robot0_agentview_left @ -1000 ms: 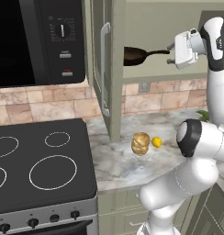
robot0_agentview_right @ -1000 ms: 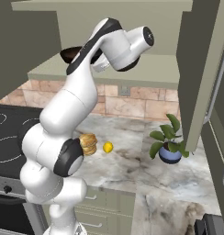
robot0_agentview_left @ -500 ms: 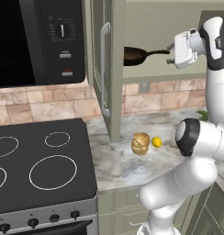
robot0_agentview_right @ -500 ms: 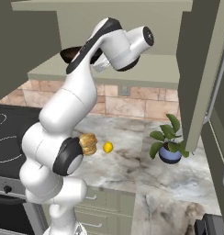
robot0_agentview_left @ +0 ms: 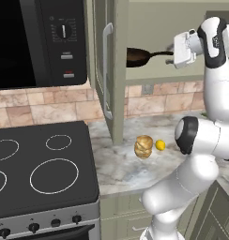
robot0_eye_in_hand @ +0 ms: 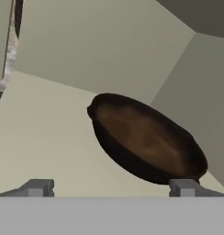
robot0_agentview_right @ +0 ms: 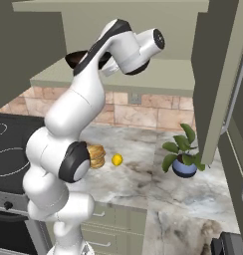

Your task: Pick the pan from the cabinet and place it on the stove. Then turn on the stove burner for the pan.

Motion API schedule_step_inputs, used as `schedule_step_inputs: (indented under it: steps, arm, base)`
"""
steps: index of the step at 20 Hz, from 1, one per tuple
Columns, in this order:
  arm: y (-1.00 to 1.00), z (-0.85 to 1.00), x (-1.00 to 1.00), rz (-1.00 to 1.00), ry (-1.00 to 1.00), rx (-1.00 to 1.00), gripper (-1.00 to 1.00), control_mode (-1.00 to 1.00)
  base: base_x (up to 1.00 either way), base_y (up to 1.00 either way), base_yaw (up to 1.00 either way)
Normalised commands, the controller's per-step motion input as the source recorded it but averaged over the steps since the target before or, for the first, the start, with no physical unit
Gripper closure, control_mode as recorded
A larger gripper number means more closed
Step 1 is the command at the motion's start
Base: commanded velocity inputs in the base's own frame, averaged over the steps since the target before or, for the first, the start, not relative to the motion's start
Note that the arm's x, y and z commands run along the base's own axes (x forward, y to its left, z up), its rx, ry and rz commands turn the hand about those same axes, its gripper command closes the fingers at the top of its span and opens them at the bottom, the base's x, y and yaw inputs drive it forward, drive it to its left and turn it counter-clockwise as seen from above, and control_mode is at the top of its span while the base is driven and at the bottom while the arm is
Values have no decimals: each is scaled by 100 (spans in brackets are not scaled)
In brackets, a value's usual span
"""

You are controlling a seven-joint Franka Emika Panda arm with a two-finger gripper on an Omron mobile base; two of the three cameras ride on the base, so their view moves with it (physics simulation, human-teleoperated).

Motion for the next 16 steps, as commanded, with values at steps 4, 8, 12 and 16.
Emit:
schedule_step_inputs:
  steps: [4, 8, 12, 16]
  arm:
    - [1, 0, 25, 7, 0, 0, -100, -100]
    - [2, 0, 23, 9, 0, -1, -100, -100]
    - [0, 0, 20, 7, 0, -3, -100, -100]
    - [0, 0, 16, 4, 0, -2, -100, -100]
  base:
    - [0, 0, 0]
    - [0, 0, 0]
    - [0, 0, 0]
    - [0, 0, 0]
